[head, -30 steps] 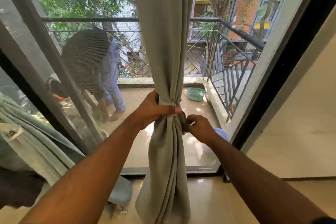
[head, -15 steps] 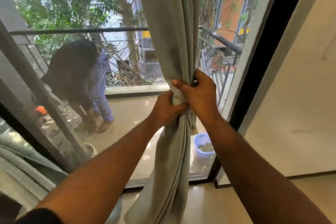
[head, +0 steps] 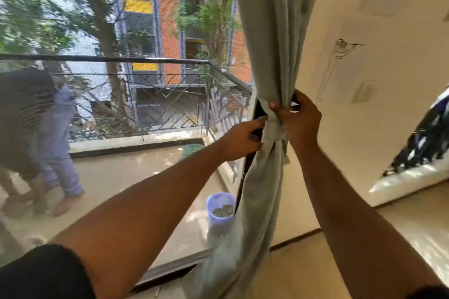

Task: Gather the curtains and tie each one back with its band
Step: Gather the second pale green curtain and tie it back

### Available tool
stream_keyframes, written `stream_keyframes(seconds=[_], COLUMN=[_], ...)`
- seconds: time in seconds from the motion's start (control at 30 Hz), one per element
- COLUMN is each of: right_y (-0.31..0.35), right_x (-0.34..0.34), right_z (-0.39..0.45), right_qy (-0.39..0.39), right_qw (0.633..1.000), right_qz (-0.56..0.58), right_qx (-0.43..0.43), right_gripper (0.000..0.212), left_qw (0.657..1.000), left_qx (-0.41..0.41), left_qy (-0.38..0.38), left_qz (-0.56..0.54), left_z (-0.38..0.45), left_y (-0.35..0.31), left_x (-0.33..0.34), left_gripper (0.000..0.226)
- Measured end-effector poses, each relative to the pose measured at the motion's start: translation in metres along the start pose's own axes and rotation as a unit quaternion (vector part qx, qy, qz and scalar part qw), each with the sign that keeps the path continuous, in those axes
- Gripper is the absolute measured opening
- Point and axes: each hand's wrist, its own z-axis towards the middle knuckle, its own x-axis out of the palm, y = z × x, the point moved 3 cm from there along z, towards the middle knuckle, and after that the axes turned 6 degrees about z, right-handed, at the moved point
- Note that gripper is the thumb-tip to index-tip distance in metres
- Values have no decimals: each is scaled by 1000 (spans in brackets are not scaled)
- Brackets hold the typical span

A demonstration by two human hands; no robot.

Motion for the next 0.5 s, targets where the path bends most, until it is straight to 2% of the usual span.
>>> stream_keyframes(seconds=[0.07, 0.13, 0.2, 0.27, 0.37, 0.4, 0.5], right_y=[6, 13, 15, 18, 35, 41, 59], right_x=[10, 25, 43, 66, 101, 115, 156], right_z=[-28, -61, -90, -121, -163, -176, -205], right_qy=[-31, -49, -19, 57, 201, 251, 376], right_qw=[999, 999, 999, 997, 979, 967, 921], right_qz=[-12, -13, 15, 35, -20, -40, -106], right_qx=[-13, -6, 21, 42, 6, -6, -12], right_gripper=[49, 40, 37, 33, 8, 7, 28], left_qw=[1000, 999, 997, 997, 997, 996, 992], left_qx=[-9, -39, -53, -64, -79, -87, -119], left_qy=[-10, -30, -44, -34, -25, -27, -49], left_qz=[5, 16, 30, 26, -1, -8, -19], left_z=[-19, -44, -70, -102, -149, -164, -203], left_y=[6, 15, 22, 32, 43, 47, 59], left_x=[-9, -23, -37, -49, -71, -79, -104], left_gripper=[67, 69, 73, 78, 85, 86, 86])
